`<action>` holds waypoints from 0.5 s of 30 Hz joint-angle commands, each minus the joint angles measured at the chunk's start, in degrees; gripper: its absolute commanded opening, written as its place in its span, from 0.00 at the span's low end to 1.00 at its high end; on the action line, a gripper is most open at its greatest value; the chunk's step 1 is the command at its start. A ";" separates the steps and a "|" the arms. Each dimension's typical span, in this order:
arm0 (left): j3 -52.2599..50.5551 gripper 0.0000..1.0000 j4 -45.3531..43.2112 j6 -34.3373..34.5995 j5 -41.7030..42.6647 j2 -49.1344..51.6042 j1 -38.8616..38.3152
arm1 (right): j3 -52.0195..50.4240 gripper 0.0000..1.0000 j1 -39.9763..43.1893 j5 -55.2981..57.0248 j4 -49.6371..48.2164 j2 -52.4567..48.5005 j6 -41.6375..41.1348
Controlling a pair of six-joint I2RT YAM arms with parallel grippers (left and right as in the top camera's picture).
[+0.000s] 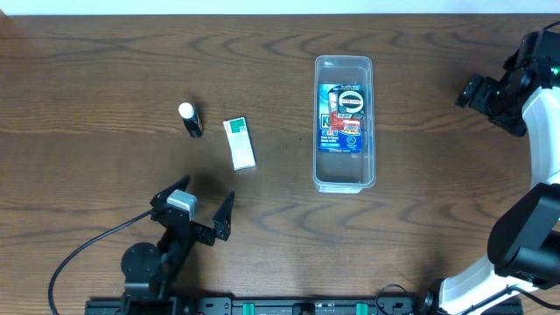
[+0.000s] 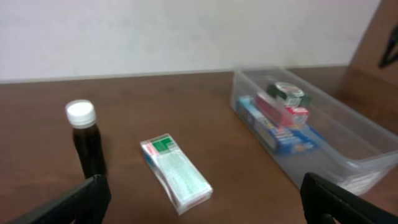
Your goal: Pack container
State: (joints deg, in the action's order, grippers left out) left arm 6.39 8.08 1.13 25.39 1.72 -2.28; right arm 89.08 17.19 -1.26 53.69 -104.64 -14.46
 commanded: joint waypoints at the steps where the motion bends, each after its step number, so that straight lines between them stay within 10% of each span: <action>1: 10.54 0.98 4.87 1.53 -0.20 4.37 0.35 | -0.33 0.99 0.11 0.39 -0.11 -0.11 -0.26; 9: 43.95 0.98 33.44 1.55 -3.37 32.44 0.33 | -0.33 0.99 0.09 0.39 -0.11 -0.11 -0.26; 15: 56.61 0.98 36.79 5.86 3.08 43.63 -0.46 | -0.33 0.99 0.09 0.39 -0.11 -0.11 -0.26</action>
State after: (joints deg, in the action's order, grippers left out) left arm 58.96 43.79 4.34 25.41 42.59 -2.35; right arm 88.97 17.19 -1.28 53.67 -104.64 -14.46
